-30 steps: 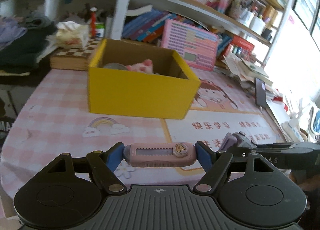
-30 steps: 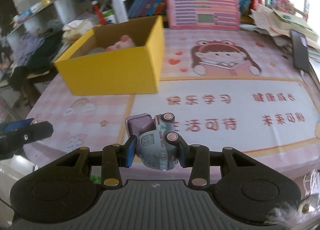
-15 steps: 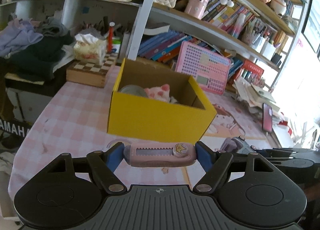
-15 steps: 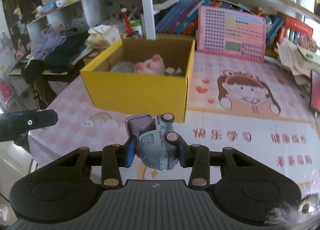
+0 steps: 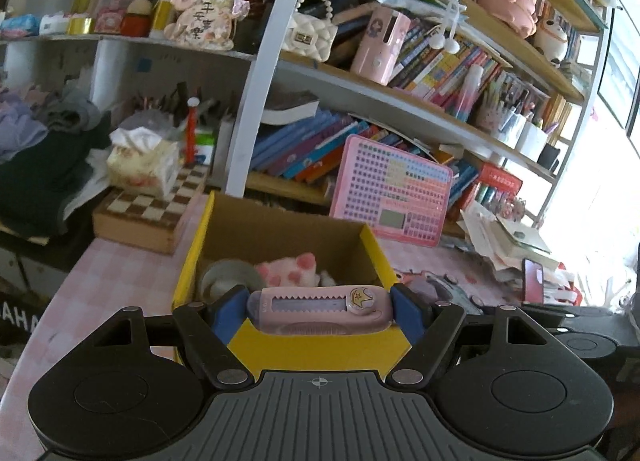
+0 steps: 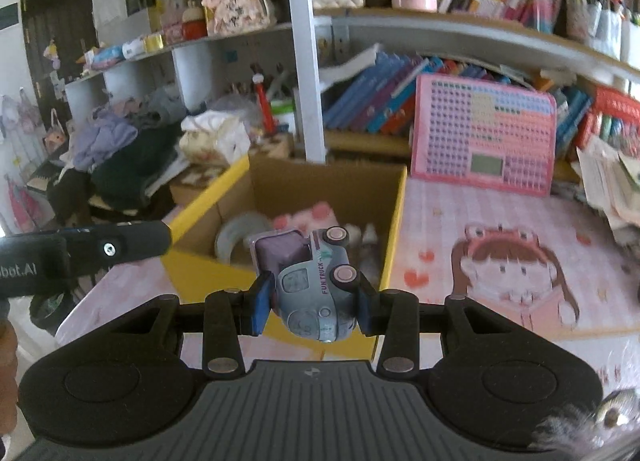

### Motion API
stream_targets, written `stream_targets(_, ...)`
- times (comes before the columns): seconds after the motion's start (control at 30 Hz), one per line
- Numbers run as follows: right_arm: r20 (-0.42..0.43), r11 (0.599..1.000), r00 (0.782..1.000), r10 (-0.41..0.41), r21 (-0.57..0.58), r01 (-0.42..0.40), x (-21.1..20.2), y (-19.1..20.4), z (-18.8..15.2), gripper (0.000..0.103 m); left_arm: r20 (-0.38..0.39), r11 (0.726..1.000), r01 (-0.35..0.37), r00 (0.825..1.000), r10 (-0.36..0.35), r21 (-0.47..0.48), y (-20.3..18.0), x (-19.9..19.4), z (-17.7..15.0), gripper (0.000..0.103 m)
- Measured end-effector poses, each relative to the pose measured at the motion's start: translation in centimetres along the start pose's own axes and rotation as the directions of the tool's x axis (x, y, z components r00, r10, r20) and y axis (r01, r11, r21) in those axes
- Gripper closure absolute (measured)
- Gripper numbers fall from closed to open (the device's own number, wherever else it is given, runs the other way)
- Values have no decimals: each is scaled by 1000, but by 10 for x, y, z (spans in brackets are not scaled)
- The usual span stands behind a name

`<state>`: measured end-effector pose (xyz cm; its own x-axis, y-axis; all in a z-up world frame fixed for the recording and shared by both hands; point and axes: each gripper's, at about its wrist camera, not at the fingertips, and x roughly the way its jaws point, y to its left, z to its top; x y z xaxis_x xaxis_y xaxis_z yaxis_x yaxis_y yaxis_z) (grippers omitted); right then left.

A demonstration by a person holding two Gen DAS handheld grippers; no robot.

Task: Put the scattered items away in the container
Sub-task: 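Lower the pink stapler and grey toy car into the yellow box, then open the left tool to release the stapler while the right tool releases the toy car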

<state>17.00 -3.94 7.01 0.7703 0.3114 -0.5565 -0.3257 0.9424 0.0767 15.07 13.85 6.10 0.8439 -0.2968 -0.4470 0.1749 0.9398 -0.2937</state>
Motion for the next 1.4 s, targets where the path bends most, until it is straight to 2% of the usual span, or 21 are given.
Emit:
stream_targets(0.17, 2, 998, 1000, -8, -59, 8, 33, -8, 19, 64, -2, 1000, -21, 1000, 21, 22, -1, 30, 14, 25)
stream_targets(0.43, -57, 986, 998, 13, -164, -22, 87, -12, 29, 64, -85, 991, -74, 993, 84, 109, 0, 83, 26, 25)
stream_targets(0.57, -102, 972, 994, 25, -231, -48, 108, -14, 29, 64, -128, 979, -110, 983, 133, 173, -1, 107, 23, 25)
stream_targets(0.67, -144, 951, 989, 34, -300, -76, 124, -16, 29, 64, -146, 958, -147, 972, 186, 248, -3, 120, 20, 25)
stream_targets(0.8, -203, 920, 978, 46, -374, -121, 142, -19, 29, 64, -201, 943, -151, 955, 216, 295, -1, 134, 16, 25)
stream_targets(0.97, -280, 867, 958, 54, -464, -184, 163, -16, 26, 64, -304, 953, -134, 928, 217, 270, 6, 157, 14, 25)
stream_targets(1.13, -354, 846, 932, 73, -473, -246, 179, -17, 28, 64, -368, 959, -137, 902, 224, 248, 12, 174, 12, 25)
stream_targets(1.4, -359, 801, 932, 48, -544, -250, 189, -13, 26, 64, -408, 963, -146, 884, 229, 225, 13, 188, 9, 25)
